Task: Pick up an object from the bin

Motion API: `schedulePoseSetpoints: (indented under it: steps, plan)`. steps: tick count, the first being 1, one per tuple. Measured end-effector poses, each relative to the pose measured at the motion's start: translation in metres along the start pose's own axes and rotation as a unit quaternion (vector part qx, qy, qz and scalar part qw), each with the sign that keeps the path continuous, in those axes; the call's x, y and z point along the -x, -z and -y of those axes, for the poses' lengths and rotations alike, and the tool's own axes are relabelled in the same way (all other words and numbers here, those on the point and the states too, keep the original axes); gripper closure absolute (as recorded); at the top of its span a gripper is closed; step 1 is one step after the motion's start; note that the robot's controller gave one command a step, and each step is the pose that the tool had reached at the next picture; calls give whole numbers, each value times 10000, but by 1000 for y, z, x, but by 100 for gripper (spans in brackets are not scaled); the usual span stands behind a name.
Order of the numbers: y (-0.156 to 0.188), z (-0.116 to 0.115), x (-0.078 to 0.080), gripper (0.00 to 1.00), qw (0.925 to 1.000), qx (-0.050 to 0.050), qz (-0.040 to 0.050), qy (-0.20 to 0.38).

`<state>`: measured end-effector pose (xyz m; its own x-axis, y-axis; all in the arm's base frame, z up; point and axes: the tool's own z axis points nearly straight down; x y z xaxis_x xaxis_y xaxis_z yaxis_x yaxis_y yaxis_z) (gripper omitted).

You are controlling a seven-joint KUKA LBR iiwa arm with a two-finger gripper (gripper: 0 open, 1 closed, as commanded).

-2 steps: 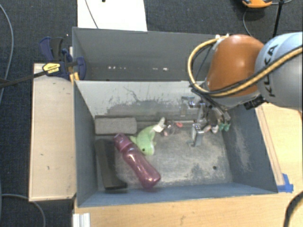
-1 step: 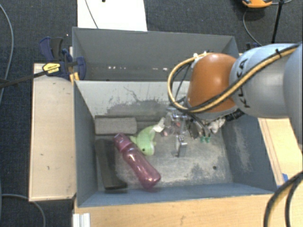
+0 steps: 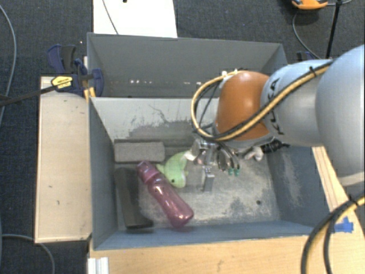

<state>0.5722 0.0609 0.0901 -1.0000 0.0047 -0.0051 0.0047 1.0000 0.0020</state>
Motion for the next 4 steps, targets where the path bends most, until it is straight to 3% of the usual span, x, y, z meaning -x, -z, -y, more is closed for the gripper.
schedulePoseSetpoints:
  steps: [1, 2, 3, 4]
  plan:
    - [6, -27, 2, 0, 9997, -8, 11, -243]
    - [7, -53, 1, 0, 9982, 3, 33, 599]
    - [-20, -79, 0, 100, 9980, -6, 17, 631]
    - [-20, -79, 0, 100, 9980, -6, 17, 631]
